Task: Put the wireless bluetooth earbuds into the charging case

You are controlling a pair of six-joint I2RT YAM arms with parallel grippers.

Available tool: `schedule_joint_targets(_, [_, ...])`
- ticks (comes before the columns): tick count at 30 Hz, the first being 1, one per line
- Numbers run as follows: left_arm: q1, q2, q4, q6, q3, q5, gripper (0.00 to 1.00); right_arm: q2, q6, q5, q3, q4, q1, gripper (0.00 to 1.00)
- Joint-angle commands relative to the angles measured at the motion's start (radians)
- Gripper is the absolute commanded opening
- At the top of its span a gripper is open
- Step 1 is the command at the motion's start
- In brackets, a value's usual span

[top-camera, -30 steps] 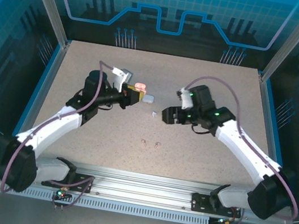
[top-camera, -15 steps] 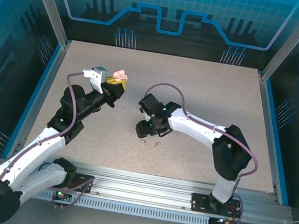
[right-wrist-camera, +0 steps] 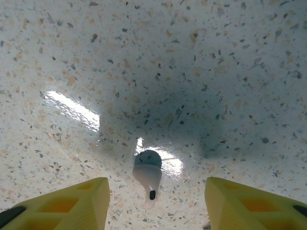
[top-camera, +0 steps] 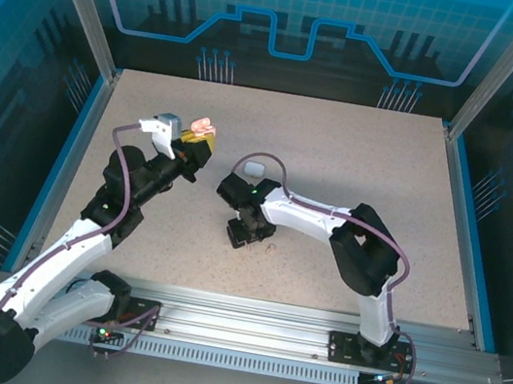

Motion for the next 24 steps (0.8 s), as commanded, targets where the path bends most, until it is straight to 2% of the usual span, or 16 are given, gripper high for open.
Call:
schedule_joint_targets(1, [-0.006,0.002,0.024,-0.007,0.010,-0.012,0.00,0.034,0.021,0.014,0.035,-0.029,0.009,0.54])
schedule_joint_targets(16, [-0.007,0.010,0.030,-0.014,0.008,-0.003,0.00,0.078,0.038,0.015,0.045,-0.031,0.021,0.45])
schedule_joint_targets(24, [-0.012,0.013,0.034,-0.014,0.009,-0.004,0.00,0.103,0.069,0.060,0.077,-0.085,0.044,0.42])
